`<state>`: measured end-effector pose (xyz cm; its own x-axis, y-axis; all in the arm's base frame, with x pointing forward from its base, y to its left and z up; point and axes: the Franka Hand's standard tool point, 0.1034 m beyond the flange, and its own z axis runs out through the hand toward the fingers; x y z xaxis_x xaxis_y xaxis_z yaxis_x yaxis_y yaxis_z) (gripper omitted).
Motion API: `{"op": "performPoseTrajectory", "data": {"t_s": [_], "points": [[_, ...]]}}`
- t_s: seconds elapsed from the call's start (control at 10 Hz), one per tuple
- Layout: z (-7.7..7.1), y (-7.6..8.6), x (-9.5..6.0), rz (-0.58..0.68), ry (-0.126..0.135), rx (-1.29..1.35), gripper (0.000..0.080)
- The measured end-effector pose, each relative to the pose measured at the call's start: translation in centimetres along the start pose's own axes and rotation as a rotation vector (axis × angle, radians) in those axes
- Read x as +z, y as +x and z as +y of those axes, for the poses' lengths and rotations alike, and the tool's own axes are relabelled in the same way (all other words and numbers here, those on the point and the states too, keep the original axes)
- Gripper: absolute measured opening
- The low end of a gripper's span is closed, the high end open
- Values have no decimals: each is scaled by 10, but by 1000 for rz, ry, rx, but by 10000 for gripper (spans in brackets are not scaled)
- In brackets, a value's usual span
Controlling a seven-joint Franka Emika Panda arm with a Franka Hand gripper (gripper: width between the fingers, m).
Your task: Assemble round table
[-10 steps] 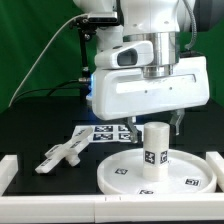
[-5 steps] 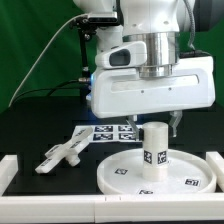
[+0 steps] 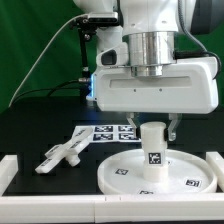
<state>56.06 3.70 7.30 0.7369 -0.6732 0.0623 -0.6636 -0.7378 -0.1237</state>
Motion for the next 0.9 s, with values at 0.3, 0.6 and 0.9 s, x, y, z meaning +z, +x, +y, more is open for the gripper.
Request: {"op": "performPoseTrajectory", "data": {"t_s": [0.3,0.6,0.9], "points": [[-1,-2,0,-36,-5,410,406],[-3,-5,0,-40,3,695,406],[0,-7,2,-42,1,430,581]]}}
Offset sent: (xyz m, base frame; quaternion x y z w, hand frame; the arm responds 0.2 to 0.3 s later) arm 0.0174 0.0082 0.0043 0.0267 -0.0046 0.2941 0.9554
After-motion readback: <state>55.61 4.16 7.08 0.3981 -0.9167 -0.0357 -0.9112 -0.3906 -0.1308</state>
